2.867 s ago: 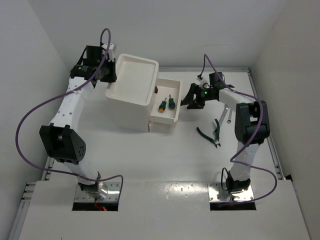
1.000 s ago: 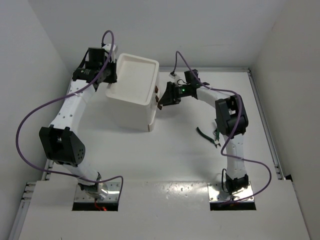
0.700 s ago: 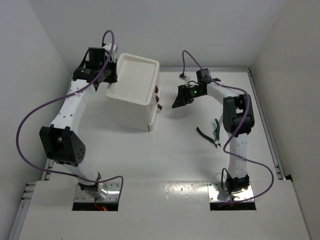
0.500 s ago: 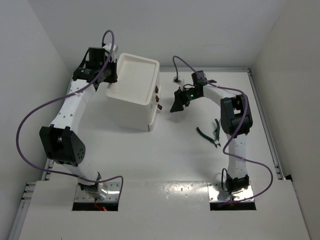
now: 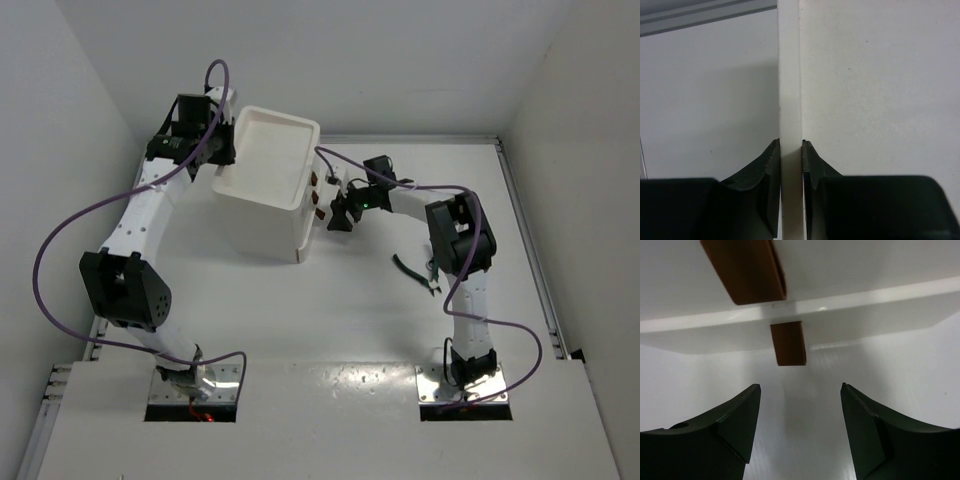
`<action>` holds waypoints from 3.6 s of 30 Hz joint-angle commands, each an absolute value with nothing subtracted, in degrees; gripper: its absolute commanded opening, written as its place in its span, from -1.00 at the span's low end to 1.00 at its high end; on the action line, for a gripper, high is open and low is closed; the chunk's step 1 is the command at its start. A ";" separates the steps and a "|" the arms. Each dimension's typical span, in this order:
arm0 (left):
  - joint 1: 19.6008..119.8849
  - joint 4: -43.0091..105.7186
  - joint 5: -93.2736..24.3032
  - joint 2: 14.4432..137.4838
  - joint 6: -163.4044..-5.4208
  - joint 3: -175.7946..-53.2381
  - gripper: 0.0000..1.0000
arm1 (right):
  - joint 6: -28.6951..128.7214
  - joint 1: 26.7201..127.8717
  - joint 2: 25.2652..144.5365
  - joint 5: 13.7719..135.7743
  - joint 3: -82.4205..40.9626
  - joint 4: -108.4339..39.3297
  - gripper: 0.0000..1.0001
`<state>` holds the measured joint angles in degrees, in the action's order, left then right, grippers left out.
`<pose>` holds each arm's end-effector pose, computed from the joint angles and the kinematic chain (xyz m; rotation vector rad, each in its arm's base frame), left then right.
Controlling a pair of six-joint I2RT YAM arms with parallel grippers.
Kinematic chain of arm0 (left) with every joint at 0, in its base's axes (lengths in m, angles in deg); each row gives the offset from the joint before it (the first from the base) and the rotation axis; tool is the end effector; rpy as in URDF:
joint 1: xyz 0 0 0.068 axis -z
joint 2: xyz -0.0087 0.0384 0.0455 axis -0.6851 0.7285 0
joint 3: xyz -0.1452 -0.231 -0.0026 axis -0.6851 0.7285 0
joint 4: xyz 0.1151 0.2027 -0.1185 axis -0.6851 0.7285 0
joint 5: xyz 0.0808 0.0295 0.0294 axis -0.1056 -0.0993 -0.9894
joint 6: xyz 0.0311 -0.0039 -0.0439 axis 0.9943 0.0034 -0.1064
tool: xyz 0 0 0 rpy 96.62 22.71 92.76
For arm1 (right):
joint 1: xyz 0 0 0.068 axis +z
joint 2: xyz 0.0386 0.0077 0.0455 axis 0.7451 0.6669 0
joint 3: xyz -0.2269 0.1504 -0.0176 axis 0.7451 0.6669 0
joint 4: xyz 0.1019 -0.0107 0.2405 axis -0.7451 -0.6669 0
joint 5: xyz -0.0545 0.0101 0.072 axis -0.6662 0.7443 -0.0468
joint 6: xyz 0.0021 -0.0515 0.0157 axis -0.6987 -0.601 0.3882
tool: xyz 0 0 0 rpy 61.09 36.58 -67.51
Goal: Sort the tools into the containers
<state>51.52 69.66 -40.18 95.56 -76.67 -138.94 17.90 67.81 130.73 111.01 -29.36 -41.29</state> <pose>0.3722 -0.0557 0.3812 0.1099 2.1763 -0.1691 0.4281 0.1790 0.1264 -1.1778 1.9746 0.8743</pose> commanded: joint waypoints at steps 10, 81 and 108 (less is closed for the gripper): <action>53.70 76.00 -32.55 101.36 -76.88 -136.65 -1.00 | 17.18 68.91 132.40 114.68 -35.71 -37.64 0.32; 49.40 74.94 -35.80 101.37 -79.78 -136.65 -0.73 | 8.21 54.94 111.13 101.94 -20.77 -61.91 0.32; 49.40 58.33 -32.98 87.92 -82.06 -133.84 0.58 | 19.11 43.69 101.38 89.55 -16.81 -82.65 0.09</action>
<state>49.48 63.54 -31.63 91.17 -81.08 -132.85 17.44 44.11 100.39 91.05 -16.86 -80.13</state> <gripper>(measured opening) 0.788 0.546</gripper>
